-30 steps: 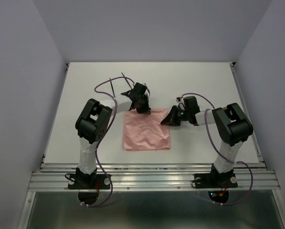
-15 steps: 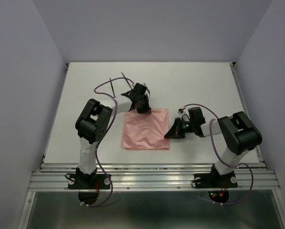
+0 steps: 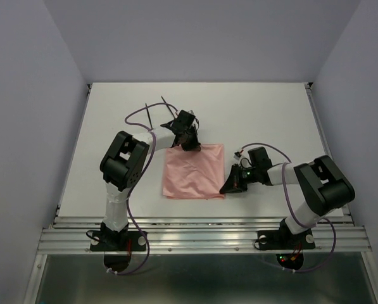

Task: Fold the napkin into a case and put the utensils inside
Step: Smooth out the square-folded napkin at the center of the board.

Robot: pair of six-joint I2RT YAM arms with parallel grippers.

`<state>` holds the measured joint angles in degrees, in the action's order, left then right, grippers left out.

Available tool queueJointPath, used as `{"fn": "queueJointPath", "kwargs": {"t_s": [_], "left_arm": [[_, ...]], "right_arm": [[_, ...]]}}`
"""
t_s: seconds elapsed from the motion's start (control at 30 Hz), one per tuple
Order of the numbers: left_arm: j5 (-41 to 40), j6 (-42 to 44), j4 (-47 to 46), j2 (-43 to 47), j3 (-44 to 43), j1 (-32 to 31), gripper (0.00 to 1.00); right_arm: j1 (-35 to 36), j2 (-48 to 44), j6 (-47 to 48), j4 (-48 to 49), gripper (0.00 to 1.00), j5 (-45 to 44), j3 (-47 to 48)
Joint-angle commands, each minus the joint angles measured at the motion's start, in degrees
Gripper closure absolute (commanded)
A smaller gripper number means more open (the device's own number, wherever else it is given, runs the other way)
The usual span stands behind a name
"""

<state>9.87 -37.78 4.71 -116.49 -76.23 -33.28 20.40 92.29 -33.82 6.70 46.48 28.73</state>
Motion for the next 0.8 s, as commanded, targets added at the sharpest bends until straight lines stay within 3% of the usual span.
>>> {"fn": "queueJointPath", "kwargs": {"t_s": [0.0, 0.37, 0.63, 0.77], "left_arm": [[-3.36, 0.87, 3.29, -2.96, 1.34, 0.32, 1.00], [-3.19, 0.87, 3.02, -2.87, 1.17, 0.41, 1.00], [-3.36, 1.30, 4.34, 2.05, 0.90, 0.32, 1.00], [-3.89, 2.09, 6.44, 6.70, -0.15, 0.32, 1.00]], "right_arm": [[0.95, -0.97, 3.59, -9.24, 0.98, -4.99, -0.61], [1.48, -5.10, 5.26, -18.47, 0.98, -10.09, 0.18], [1.48, -14.32, 4.47, -24.45, 0.98, -18.43, 10.18], [1.48, -14.25, 2.63, -23.23, 0.97, -20.89, 15.82]]}}
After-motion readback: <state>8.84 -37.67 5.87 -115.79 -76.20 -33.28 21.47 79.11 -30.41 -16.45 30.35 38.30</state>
